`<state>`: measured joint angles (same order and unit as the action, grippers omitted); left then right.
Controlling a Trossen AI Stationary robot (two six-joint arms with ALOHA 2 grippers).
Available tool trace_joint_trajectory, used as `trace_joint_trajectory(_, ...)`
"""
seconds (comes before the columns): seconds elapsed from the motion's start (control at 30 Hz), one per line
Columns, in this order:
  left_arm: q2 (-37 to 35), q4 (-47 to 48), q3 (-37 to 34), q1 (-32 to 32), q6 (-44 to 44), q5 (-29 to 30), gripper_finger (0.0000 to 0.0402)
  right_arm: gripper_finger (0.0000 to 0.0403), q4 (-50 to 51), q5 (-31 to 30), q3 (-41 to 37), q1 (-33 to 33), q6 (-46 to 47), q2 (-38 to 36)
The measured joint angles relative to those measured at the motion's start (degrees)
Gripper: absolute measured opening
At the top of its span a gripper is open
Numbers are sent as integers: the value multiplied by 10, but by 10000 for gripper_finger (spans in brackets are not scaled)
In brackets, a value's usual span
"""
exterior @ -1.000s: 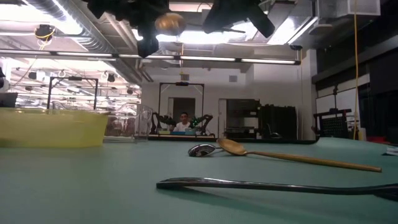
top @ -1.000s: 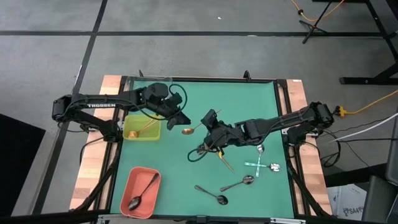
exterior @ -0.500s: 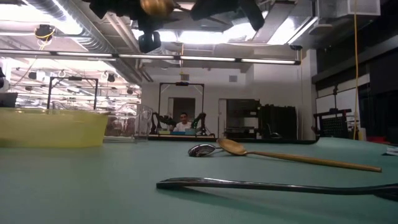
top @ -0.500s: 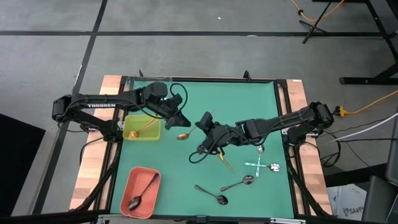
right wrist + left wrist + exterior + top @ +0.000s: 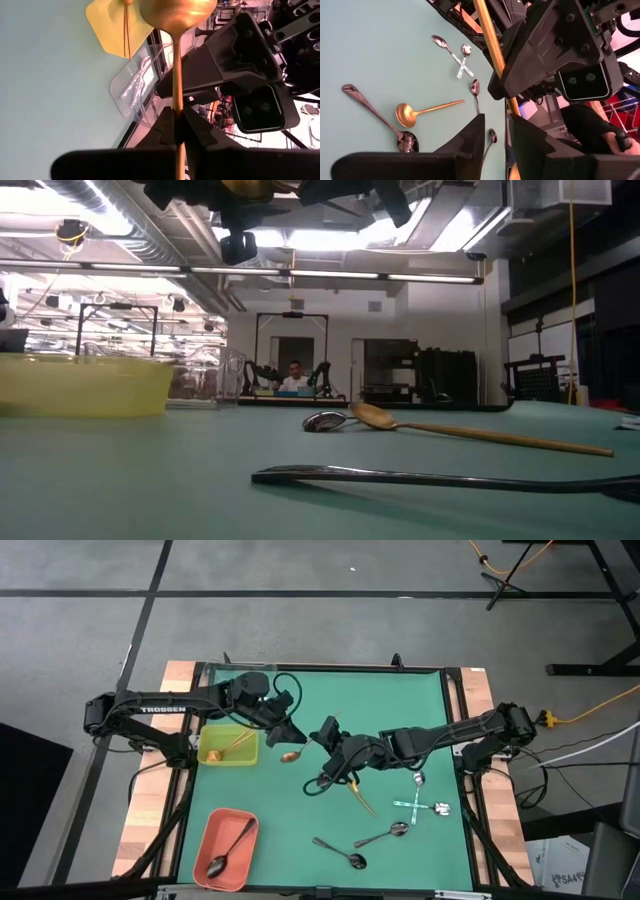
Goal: Sort silverware by color (type)
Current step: Put the gold spoon into the yellow bin
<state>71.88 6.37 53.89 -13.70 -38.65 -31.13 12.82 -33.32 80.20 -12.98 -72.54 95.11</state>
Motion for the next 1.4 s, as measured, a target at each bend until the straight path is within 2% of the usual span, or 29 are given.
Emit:
trace_joint_trajectory(0.23, 0, 0, 0, 4, -3, 1, 83, 1, 1, 6, 0, 10, 0, 0)
trace_joint_trajectory(0.47, 0, -2, 0, 4, -3, 0, 83, 1, 3, 58, 0, 10, 0, 0)
trace_joint_trajectory(1.4, -1, -2, 1, 3, -35, -48, 83, 1, -26, 60, -1, 22, -8, 1)
